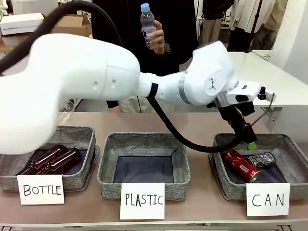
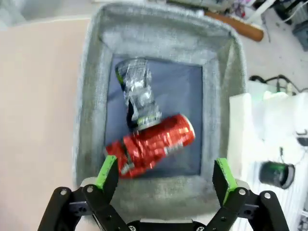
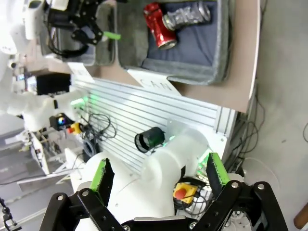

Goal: Sort the can waste into the basket.
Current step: Pick up the can waste from the table and place it in the right Fabric basket.

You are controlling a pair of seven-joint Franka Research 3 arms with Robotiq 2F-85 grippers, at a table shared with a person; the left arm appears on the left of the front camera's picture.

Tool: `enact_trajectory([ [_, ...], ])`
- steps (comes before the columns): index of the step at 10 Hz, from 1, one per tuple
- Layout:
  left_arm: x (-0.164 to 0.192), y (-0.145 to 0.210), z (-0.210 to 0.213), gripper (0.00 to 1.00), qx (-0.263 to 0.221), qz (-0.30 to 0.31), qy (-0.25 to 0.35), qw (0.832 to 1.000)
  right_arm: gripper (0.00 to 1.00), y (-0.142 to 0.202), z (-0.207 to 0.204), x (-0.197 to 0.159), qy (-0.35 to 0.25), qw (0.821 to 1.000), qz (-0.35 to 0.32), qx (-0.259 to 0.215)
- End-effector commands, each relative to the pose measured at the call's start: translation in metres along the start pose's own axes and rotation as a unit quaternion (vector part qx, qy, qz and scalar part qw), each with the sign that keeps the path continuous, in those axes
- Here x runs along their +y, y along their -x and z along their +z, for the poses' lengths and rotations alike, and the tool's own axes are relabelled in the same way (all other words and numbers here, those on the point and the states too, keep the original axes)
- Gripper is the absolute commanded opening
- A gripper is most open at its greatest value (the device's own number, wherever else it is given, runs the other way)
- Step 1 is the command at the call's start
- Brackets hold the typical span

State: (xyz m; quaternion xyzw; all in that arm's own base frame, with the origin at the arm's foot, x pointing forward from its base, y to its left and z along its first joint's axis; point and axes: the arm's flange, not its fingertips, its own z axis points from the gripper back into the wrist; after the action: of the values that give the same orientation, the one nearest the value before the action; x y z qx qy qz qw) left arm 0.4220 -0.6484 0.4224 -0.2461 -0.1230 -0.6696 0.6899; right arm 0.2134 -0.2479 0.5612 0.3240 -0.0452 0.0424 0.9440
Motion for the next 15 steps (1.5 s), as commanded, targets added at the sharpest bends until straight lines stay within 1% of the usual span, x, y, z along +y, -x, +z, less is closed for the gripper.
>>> enact_trajectory([
  [1, -0.011, 0.031, 0.071, 1.0, 0.046, 0.088, 0.044, 0.994, 1.0, -0.032, -0.006, 0.016, -0.027, 0.999, 0.019, 0.0],
  [2, -0.014, 0.067, 0.12, 1.0, 0.031, 0.119, 0.065, 0.99, 1.0, -0.063, -0.016, 0.033, -0.035, 0.999, 0.038, 0.003],
  [3, -0.022, 0.116, 0.171, 1.0, 0.003, 0.168, 0.091, 0.982, 1.0, -0.105, -0.036, 0.061, -0.073, 0.995, 0.075, -0.003],
  [4, -0.029, 0.162, 0.209, 1.0, -0.038, 0.203, 0.106, 0.973, 1.0, -0.139, -0.059, 0.089, -0.103, 0.99, 0.1, 0.001],
  [5, -0.036, 0.2, 0.24, 1.0, -0.108, 0.241, 0.094, 0.96, 1.0, -0.166, -0.081, 0.118, -0.161, 0.979, 0.122, -0.007],
  [6, -0.044, 0.24, 0.265, 1.0, -0.169, 0.272, 0.081, 0.944, 1.0, -0.184, -0.101, 0.142, -0.195, 0.972, 0.129, -0.003],
  [7, -0.053, 0.292, 0.293, 1.0, -0.243, 0.311, 0.065, 0.916, 1.0, -0.196, -0.116, 0.161, -0.226, 0.966, 0.125, -0.002],
  [8, -0.058, 0.34, 0.316, 1.0, -0.314, 0.353, 0.052, 0.88, 1.0, -0.203, -0.121, 0.169, -0.269, 0.957, 0.111, -0.011],
  [9, -0.058, 0.386, 0.335, 1.0, -0.379, 0.399, 0.056, 0.833, 1.0, -0.21, -0.122, 0.172, -0.266, 0.961, 0.079, -0.013],
  [10, -0.054, 0.428, 0.349, 1.0, -0.422, 0.43, 0.075, 0.795, 1.0, -0.216, -0.123, 0.174, -0.281, 0.959, 0.041, -0.019],
  [11, -0.039, 0.472, 0.359, 1.0, -0.434, 0.483, 0.089, 0.755, 1.0, -0.21, -0.137, 0.174, -0.257, 0.959, 0.119, -0.007],
  [12, -0.049, 0.407, 0.355, 1.0, -0.38, 0.422, 0.074, 0.82, 1.0, -0.21, -0.137, 0.174, -0.257, 0.959, 0.119, -0.007],
  [15, -0.049, 0.407, 0.355, 1.0, -0.38, 0.422, 0.074, 0.82, 1.0, -0.21, -0.137, 0.174, -0.257, 0.959, 0.119, -0.007],
])
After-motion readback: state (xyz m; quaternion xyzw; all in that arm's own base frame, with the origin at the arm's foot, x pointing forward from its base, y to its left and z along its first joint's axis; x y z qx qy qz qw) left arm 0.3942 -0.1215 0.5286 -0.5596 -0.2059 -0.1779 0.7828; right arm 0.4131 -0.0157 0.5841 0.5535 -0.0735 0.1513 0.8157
